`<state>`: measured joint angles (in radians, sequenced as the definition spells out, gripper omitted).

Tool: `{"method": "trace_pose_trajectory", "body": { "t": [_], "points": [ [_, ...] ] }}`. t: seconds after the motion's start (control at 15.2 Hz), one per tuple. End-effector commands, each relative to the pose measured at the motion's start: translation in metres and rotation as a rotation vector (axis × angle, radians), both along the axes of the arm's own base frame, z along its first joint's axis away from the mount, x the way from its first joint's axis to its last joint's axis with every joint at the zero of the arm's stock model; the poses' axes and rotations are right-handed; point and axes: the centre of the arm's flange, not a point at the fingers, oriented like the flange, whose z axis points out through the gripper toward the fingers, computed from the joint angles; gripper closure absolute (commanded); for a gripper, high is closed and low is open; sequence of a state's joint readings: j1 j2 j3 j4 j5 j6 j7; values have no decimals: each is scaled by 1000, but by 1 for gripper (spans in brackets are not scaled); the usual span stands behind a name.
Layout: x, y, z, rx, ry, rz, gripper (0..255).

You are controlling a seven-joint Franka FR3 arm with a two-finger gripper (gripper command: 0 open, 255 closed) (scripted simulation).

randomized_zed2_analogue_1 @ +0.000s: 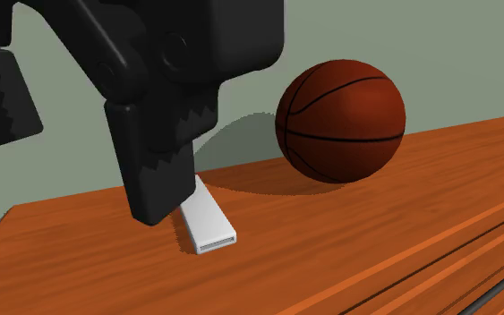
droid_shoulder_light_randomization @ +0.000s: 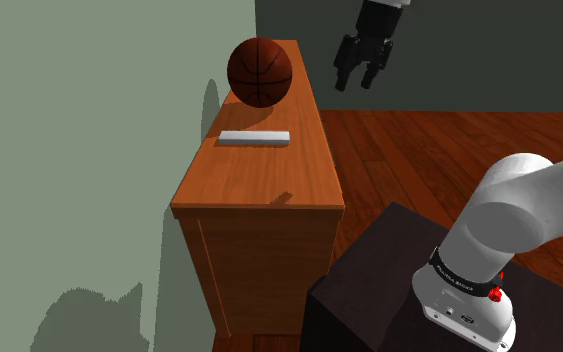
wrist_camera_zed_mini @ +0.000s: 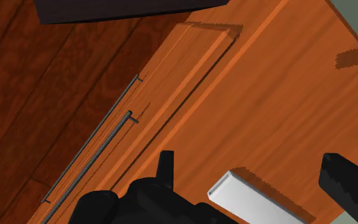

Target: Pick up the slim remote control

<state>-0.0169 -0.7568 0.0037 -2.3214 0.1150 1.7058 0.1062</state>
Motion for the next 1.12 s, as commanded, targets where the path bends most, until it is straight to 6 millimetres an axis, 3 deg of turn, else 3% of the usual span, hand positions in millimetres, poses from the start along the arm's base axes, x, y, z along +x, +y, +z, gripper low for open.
{"method": "trace_pose_trajectory", "body": {
  "t": [0.0, 0.53, 1.06],
  "points": [
    [0, 0, 0, 0, 0, 0, 0],
    [103, 22, -43, -48, 36, 254, 0],
    [197, 66, -91, -95, 71, 507, 0]
  ]
}}
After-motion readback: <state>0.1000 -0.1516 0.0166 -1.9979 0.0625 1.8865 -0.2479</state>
